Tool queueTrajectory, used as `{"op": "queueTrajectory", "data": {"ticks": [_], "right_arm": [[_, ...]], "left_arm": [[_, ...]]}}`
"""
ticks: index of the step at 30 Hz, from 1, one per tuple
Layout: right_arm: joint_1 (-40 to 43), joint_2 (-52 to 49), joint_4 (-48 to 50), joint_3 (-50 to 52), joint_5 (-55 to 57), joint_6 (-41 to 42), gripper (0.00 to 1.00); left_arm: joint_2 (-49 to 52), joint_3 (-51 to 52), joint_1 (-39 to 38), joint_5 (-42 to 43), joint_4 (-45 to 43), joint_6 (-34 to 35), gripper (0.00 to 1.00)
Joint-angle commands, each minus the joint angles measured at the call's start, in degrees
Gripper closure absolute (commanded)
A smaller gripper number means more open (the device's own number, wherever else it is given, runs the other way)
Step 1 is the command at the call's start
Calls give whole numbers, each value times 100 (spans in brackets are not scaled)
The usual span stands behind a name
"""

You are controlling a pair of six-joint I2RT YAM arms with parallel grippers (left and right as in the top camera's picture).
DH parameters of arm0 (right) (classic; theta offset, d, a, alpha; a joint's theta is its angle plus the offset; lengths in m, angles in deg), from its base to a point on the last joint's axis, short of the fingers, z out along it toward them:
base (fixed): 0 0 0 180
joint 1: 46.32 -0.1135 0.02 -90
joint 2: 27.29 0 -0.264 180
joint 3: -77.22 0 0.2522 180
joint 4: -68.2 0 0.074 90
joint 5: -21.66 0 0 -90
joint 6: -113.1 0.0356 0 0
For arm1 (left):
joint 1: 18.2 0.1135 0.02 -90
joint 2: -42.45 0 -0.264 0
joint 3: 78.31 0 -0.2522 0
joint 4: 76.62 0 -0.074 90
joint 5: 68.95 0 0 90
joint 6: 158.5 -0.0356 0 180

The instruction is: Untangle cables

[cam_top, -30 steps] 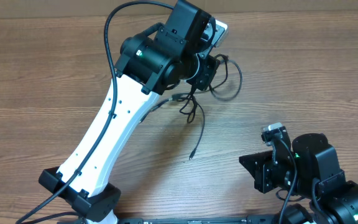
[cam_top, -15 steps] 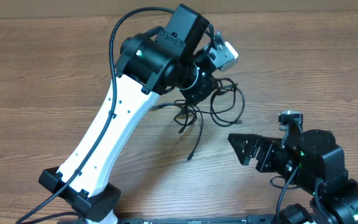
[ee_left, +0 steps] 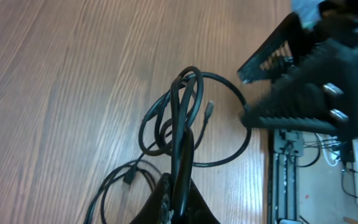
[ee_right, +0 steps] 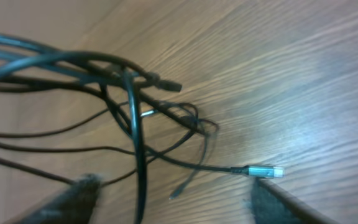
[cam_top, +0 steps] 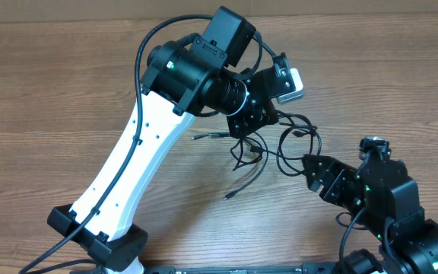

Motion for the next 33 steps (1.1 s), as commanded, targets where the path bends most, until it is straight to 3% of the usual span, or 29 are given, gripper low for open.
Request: {"op": "queueTrajectory", "data": {"ticks": [1, 9, 14, 15, 17, 18, 21, 23, 27, 28, 29, 33], "right_arm": [[-22, 39, -57, -83, 417, 57, 57], [-22, -48, -566, -83, 968, 61, 61], [-22, -50, -660, -81, 1167, 61, 62], [-22, -50, -682, -83, 1211, 63, 59], [-22, -50, -673, -83, 1266, 79, 38], [-22, -50, -636, -83, 1268, 76, 32], [-22, -50, -420, -83, 1342, 68, 24], [-22, -52, -315, -83, 1537, 52, 23], [-22, -70, -378, -83, 2074, 52, 34], [-22, -85, -466, -83, 2184, 55, 39], [-22, -127, -741, -83, 2317, 59, 52], [-22, -149, -1067, -83, 2424, 59, 71]], "left_arm": [[-81, -122, 11, 527, -35, -155, 96], [-83, -122, 11, 1803, 17, -498, 96], [-83, -122, 11, 1982, 52, -494, 96], [-83, -122, 11, 2006, 81, -494, 96], [-83, -122, 11, 2063, 120, -496, 96], [-83, -122, 9, 2063, 138, -496, 96], [-83, -122, 9, 2122, 223, -496, 96], [-83, -122, 9, 2149, 319, -496, 96], [-83, -122, 11, 2092, 433, -492, 96], [-83, -122, 11, 2050, 431, -492, 96], [-83, -122, 22, 1921, 420, -439, 96], [-83, -122, 50, 1838, 407, -310, 96]]}}
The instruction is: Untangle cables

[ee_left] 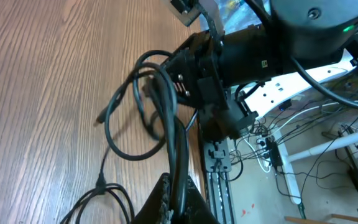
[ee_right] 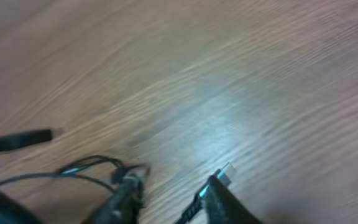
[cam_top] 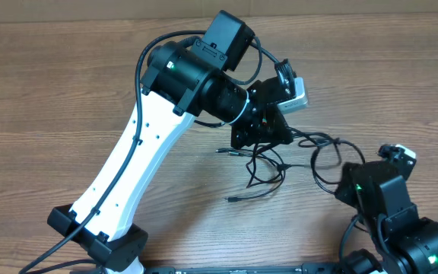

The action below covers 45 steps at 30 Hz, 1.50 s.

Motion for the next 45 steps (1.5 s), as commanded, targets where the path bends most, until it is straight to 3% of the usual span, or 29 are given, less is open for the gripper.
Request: {"op": "queueTrajectory", "data": {"ticks": [1, 3, 6, 9, 11, 20, 22, 24, 25, 28, 31, 32, 42, 45], "right_arm": [[-17, -7, -251, -76, 415, -7, 73], [-17, -7, -402, -76, 511, 20, 73], [-17, -7, -728, -76, 782, 400, 53], [-17, -4, -951, -76, 916, 728, 49], [-17, -7, -942, -76, 914, 750, 36], [-17, -4, -944, -74, 927, 763, 27], [-17, -7, -940, -74, 925, 765, 18], [-17, -7, -933, -74, 925, 763, 18], [-17, -4, -920, -74, 925, 763, 23], [-17, -4, -894, -74, 898, 763, 67], [-17, -4, -892, -74, 901, 763, 91], [-17, -4, -892, -74, 901, 765, 95], [-17, -7, -872, -74, 883, 763, 96], [-17, -4, -872, -74, 868, 763, 88]], "left_arm": [[-83, -122, 70, 48, -9, 37, 96], [-83, -122, 85, 111, -9, 33, 96], [-94, -125, 116, 127, -37, 13, 96], [-142, -125, 302, 232, -109, 46, 96], [-208, -125, 509, 503, -146, 35, 96], [-603, -125, 1808, 2037, -516, 11, 96], [-656, -125, 2120, 2371, -570, 13, 96], [-673, -125, 2380, 2594, -579, 15, 96], [-673, -125, 2487, 2730, -566, 15, 96], [-671, -122, 2623, 2855, -485, 15, 96], [-669, -122, 2586, 2752, -431, 15, 96], [-669, -122, 2568, 2677, -433, 15, 96], [-671, -122, 2555, 2129, -433, 129, 96], [-671, -122, 2557, 2131, -442, 173, 96]]}}
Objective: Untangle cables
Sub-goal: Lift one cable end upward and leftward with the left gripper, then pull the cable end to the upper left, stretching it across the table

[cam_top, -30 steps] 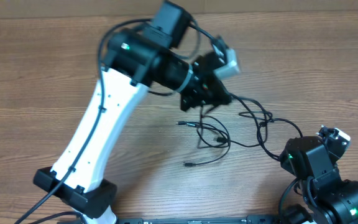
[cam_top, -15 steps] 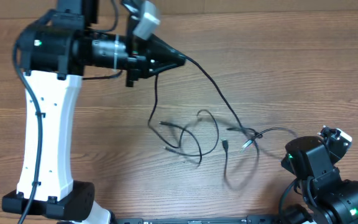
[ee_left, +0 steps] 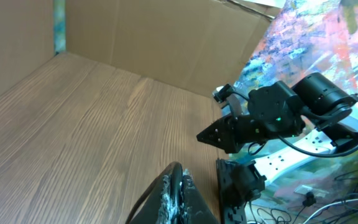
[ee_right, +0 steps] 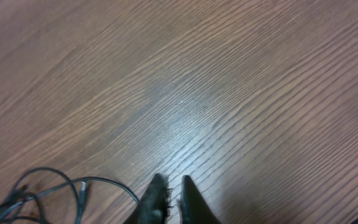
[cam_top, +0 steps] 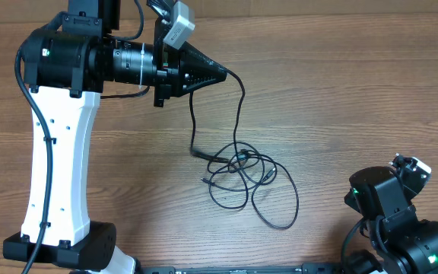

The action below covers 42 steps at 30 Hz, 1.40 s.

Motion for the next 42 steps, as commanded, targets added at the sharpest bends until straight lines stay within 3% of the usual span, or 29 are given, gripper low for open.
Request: {"op": "queueTrajectory", "data": {"ticks": [1, 2, 4, 10, 14, 17, 22, 27, 32, 36, 40, 42], "right_arm": [[-17, 13, 35, -74, 37, 7, 87], [-17, 13, 50, -74, 15, 7, 83], [-17, 13, 125, -70, -63, 4, 66], [-17, 13, 492, 149, -365, 0, 48], [-17, 9, 1080, 483, -905, 0, 33], [-17, 7, 1740, 780, -1502, -17, 18], [-17, -131, 2815, 1193, -2634, 7, 18], [-17, -595, 3058, 1276, -3176, 188, 20], [-17, -1338, 3329, 1276, -3904, 330, 33], [-17, -1969, 3676, 1276, -4352, 332, 56], [-17, -2555, 3853, 1276, -4507, 503, 96], [-17, -2758, 3847, 1276, -4489, 496, 96]], "left_arm": [[-114, -118, -39, 20, -39, 127, 96], [-114, -118, -39, 140, -85, 146, 96], [-114, -118, -39, 509, -223, 175, 96], [-114, -118, -42, 1639, -1204, 704, 96], [-114, -118, -164, 1631, -2120, 1764, 96], [-114, -118, -332, 1567, -2435, 2015, 96], [-114, -118, -667, 1080, -2546, 2190, 96], [-114, -118, -796, 1047, -2791, 2382, 96], [-114, -118, -793, 1043, -3180, 2798, 96], [-114, -118, -793, 964, -3390, 3062, 96], [-114, -118, -789, 911, -3477, 3154, 96], [-114, -118, -782, 802, -3475, 3182, 96]]}}
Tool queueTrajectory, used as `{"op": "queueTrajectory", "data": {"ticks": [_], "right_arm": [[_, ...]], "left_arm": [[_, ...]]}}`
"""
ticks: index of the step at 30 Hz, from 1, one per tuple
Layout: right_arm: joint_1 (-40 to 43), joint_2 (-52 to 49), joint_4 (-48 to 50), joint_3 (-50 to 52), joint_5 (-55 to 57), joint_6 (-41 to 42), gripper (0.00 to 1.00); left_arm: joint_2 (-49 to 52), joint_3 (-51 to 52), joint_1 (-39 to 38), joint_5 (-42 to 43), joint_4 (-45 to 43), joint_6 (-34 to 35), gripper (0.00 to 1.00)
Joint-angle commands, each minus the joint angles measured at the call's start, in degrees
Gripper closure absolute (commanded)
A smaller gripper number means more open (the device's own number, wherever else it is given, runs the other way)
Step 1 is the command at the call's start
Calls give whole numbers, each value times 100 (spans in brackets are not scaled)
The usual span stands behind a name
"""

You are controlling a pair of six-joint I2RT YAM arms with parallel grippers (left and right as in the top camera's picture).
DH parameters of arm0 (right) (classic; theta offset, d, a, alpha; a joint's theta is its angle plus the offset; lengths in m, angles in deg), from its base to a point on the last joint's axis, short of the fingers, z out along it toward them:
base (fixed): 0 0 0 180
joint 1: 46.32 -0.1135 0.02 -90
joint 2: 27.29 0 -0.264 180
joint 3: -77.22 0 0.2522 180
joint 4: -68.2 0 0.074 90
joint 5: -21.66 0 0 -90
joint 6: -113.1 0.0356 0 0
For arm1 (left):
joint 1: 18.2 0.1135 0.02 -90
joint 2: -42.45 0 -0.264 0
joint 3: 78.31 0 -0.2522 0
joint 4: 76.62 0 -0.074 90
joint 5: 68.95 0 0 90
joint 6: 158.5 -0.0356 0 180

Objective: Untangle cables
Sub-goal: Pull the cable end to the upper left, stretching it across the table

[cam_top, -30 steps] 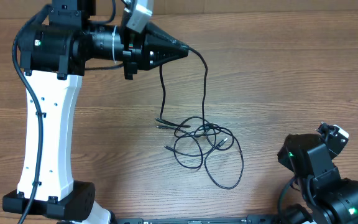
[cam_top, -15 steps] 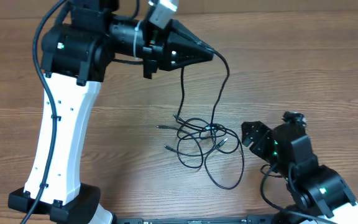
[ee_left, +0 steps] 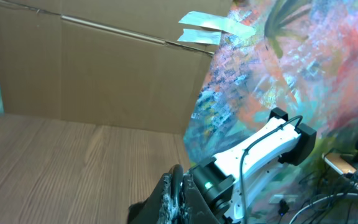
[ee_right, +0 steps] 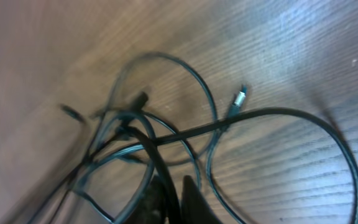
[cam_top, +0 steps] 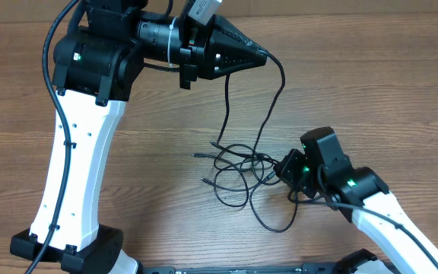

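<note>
A tangle of thin black cables point(cam_top: 238, 171) lies on the wooden table, with loose plug ends poking out on its left. One strand point(cam_top: 271, 103) rises from it to my left gripper point(cam_top: 263, 55), held high and shut on that cable; the pinched cable shows between its fingers point(ee_left: 176, 180). My right gripper point(cam_top: 281, 173) is low at the tangle's right edge, shut on a black strand point(ee_right: 146, 144) running between its fingers point(ee_right: 174, 196). A silver-tipped plug point(ee_right: 239, 98) lies inside a loop just ahead.
The wooden table point(cam_top: 386, 91) stretches all round the tangle. A cardboard wall point(ee_left: 104, 74) and a colourful painted sheet point(ee_left: 278, 74) stand beyond the table. My right arm's white link point(ee_left: 260, 146) shows below the left gripper.
My right gripper, then drawn back to the near right corner and shut on nothing, is now at the tangle's right edge, shut on a strand. The left gripper has shifted right, cable still in it.
The left gripper was low, shut on cables in the tangle, with the right gripper open close by. Then the right one was shut at a plug end to the right. Later the left held one cable high and the right sat withdrawn; now both grip strands.
</note>
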Motion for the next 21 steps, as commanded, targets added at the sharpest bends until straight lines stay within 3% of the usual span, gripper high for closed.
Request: {"op": "queueTrajectory", "data": {"ticks": [1, 7, 14, 21], "right_arm": [[-17, -278, 28, 26, -153, 26, 96], [-17, -269, -426, 24, 551, 33, 96], [-15, 295, -1091, 24, 1425, 223, 96], [-15, 1150, -1294, 24, 1954, 221, 96]], "left_arm": [[-114, -114, 28, -282, -33, 256, 96], [-114, -114, 402, -1875, 74, 861, 96], [-114, -114, 1104, -5132, 1071, 1755, 96], [-114, -114, 1580, -6776, 1740, 2085, 96]]}}
